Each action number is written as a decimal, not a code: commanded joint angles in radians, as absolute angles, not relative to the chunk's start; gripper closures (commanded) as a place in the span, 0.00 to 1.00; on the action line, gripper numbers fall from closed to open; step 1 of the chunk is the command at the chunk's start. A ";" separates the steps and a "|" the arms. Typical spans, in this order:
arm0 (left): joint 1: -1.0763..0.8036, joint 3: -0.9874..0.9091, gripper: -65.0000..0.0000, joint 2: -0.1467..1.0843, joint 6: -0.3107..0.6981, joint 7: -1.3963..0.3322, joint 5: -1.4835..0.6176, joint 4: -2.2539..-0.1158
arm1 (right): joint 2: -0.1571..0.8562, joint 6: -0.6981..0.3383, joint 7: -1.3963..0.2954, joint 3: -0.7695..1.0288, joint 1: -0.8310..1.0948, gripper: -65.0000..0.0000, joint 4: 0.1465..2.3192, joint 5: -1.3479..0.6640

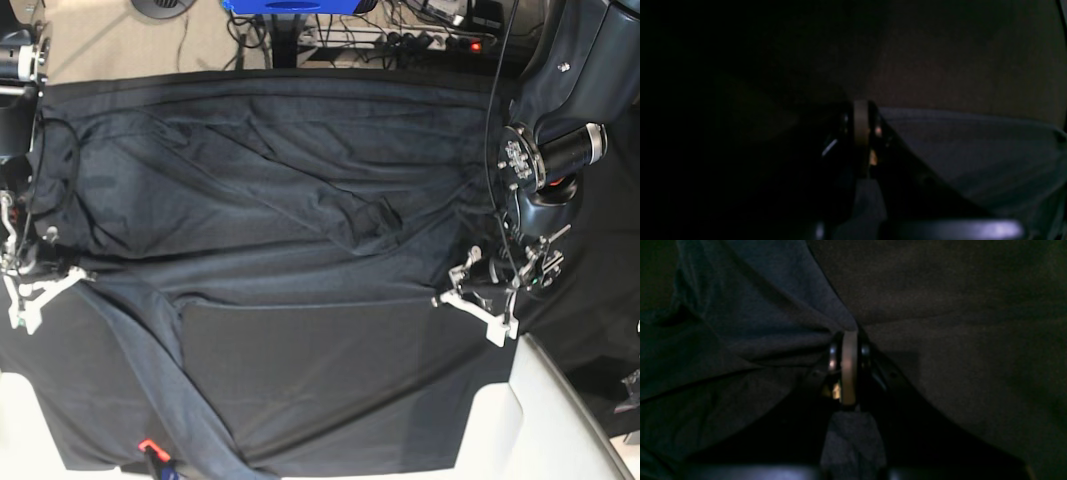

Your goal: Fold the T-shirt properly

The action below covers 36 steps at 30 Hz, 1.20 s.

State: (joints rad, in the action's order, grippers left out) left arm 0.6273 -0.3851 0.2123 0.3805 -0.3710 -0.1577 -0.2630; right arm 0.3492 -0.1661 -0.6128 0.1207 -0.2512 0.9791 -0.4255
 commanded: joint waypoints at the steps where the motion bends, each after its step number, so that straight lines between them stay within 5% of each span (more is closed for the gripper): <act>1: 0.651 -0.383 1.00 0.222 0.352 -0.374 -0.150 -0.274 | 0.371 -0.170 -0.593 0.127 -0.275 1.00 0.997 -0.429; 16: 0.565 -0.384 1.00 0.220 0.392 -0.739 -0.150 -0.839 | 0.372 -0.170 -0.590 0.124 -0.282 1.00 1.133 -0.427; 28: 0.549 -0.387 1.00 0.222 0.394 -0.776 -0.154 -0.924 | 0.369 -0.170 -0.587 0.124 -0.294 1.00 1.133 -0.427; 36: 0.513 -0.374 1.00 0.283 0.387 -0.774 -0.420 -0.924 | 0.372 -0.171 -0.538 0.122 -0.295 1.00 1.127 -0.426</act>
State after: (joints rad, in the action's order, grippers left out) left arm 0.4828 -0.3714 0.2699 0.3920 -0.7975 -0.4099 -0.9051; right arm 0.3496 -0.1730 -0.5644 0.1196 -0.2676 1.1122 -0.4255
